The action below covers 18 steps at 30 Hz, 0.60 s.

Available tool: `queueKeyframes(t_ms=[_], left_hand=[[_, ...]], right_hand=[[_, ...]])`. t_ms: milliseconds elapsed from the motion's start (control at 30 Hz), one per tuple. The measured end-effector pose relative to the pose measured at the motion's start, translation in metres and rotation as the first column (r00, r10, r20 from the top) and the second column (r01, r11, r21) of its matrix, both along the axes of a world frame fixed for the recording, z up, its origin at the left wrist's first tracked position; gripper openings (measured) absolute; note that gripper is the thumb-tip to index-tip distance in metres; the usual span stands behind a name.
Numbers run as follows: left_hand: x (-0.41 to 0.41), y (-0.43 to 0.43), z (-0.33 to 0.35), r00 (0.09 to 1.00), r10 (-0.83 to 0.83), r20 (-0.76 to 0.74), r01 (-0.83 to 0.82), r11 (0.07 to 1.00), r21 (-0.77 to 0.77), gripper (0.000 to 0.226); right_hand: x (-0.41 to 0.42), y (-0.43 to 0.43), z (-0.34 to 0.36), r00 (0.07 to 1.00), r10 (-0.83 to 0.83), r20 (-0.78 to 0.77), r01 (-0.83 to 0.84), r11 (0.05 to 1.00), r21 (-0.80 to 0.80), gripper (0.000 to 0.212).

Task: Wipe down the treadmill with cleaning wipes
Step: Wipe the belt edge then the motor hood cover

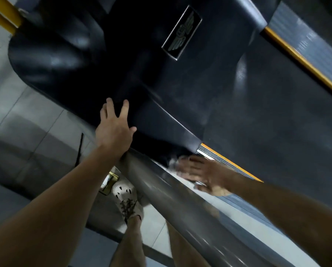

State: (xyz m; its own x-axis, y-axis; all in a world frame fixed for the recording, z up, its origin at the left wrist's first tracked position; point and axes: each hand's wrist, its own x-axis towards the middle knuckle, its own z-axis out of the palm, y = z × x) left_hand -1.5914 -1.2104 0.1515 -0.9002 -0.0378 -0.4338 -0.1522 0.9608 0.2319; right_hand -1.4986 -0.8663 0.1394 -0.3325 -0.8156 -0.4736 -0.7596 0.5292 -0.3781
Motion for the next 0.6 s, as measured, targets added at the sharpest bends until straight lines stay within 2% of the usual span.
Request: queueKeyframes(t_ms=[33, 67, 133, 167, 200, 300, 367, 433, 500, 600], left_hand=[[0.000, 0.001, -0.001, 1.000, -0.009, 0.005, 0.009, 1.000, -0.008, 0.094], [0.000, 0.002, -0.003, 1.000, -0.011, 0.010, 0.011, 1.000, -0.012, 0.096], [0.000, 0.004, -0.005, 1.000, -0.005, 0.019, 0.006, 1.000, -0.013, 0.097], [0.000, 0.005, -0.005, 1.000, -0.004, 0.021, 0.004, 1.000, -0.015, 0.097], [0.000, 0.005, -0.005, 1.000, -0.005, 0.020, 0.006, 1.000, -0.021, 0.097], [0.000, 0.005, -0.003, 1.000, -0.020, 0.023, 0.021, 0.999, -0.031, 0.100], [0.000, 0.008, -0.001, 0.999, -0.032, 0.024, 0.033, 0.998, -0.055, 0.101], [0.000, 0.009, -0.001, 0.999, -0.040, 0.013, 0.041, 0.995, -0.088, 0.102], [-0.001, 0.010, -0.002, 1.000, -0.026, 0.003, 0.027, 0.997, -0.079, 0.100], [0.000, 0.008, 0.000, 1.000, 0.019, 0.005, -0.019, 0.999, -0.032, 0.096]], right_hand=[[0.004, 0.010, -0.006, 0.998, 0.057, -0.038, -0.058, 0.998, -0.023, 0.066], [-0.005, 0.016, -0.010, 0.993, -0.015, -0.115, 0.011, 0.999, -0.032, 0.066], [-0.027, 0.015, -0.012, 0.907, -0.341, -0.246, 0.365, 0.929, 0.056, 0.072], [-0.029, 0.009, -0.009, 0.854, -0.433, -0.288, 0.475, 0.875, 0.092, 0.077], [-0.023, 0.003, -0.008, 0.835, -0.460, -0.303, 0.506, 0.857, 0.093, 0.080], [0.007, 0.006, -0.008, 0.931, -0.277, -0.238, 0.296, 0.954, 0.046, 0.074], [-0.014, 0.004, -0.007, 0.950, -0.214, -0.228, 0.224, 0.974, 0.018, 0.072], [-0.069, -0.027, -0.010, 0.922, -0.285, -0.262, 0.291, 0.957, -0.019, 0.077], [-0.137, -0.079, -0.014, 0.871, -0.412, -0.267, 0.387, 0.911, -0.142, 0.076], [-0.182, -0.134, -0.006, 0.835, -0.518, -0.186, 0.471, 0.847, -0.246, 0.073]])
